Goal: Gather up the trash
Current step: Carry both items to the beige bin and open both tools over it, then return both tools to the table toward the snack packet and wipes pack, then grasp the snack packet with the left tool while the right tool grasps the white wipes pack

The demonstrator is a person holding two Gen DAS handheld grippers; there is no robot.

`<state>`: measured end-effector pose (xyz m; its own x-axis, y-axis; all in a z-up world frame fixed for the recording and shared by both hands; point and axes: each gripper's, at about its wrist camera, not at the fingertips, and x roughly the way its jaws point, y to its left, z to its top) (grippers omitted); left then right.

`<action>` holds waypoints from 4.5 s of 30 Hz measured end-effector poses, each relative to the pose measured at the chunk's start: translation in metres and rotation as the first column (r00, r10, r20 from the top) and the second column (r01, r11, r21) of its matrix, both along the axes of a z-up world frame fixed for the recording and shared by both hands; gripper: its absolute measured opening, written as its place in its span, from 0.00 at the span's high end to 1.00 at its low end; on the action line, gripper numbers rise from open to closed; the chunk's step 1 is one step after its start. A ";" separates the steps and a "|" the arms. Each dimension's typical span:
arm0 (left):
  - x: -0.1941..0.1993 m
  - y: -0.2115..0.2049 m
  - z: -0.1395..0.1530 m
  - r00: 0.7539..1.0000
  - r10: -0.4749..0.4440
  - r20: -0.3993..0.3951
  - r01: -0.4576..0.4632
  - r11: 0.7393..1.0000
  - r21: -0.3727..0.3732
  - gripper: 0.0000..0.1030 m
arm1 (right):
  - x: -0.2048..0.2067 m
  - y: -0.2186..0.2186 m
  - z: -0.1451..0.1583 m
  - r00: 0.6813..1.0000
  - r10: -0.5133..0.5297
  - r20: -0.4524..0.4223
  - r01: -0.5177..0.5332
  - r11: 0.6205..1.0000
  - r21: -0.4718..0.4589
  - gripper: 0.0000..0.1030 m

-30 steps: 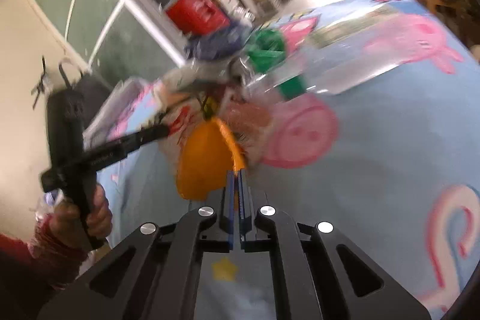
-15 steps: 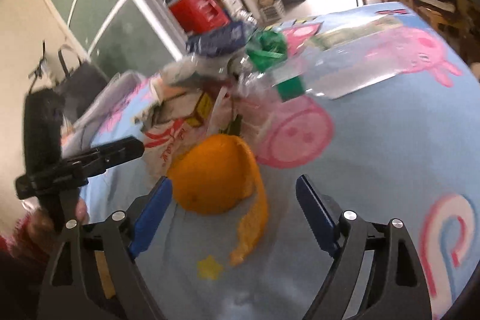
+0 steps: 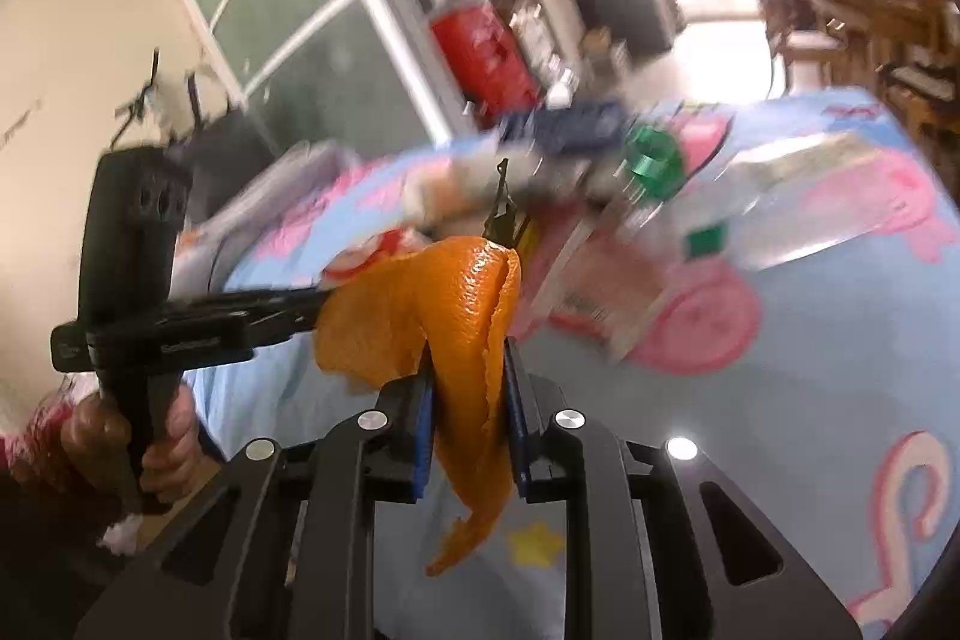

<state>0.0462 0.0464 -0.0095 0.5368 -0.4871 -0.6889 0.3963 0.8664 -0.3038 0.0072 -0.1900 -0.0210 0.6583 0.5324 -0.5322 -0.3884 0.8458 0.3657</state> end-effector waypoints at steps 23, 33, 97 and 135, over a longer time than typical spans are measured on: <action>0.155 -0.480 0.001 0.799 -0.597 -0.065 0.597 0.802 -0.028 0.63 | 0.035 -0.370 -0.059 0.577 -0.803 -0.148 0.809 0.587 -0.029 0.74; 0.164 -0.476 -0.020 0.860 -0.505 -0.068 0.506 0.862 -0.001 0.29 | 0.048 -0.365 -0.060 0.580 -0.810 -0.088 0.812 0.583 -0.014 0.57; 0.077 0.167 -0.086 0.886 0.164 -0.433 -0.412 0.707 -0.575 0.86 | 0.074 0.090 -0.016 0.982 0.049 -0.182 -0.043 0.998 0.036 0.69; 0.030 0.016 0.002 0.974 -0.051 -0.220 -0.004 0.970 -0.245 0.85 | -0.037 -0.022 -0.005 0.988 -0.081 0.135 0.104 0.978 -0.178 0.62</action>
<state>0.0759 0.0620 -0.0074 0.3694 -0.6649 -0.6492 0.3137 0.7469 -0.5863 -0.0295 -0.2117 -0.0258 0.7681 0.3665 -0.5250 -0.3383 0.9285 0.1533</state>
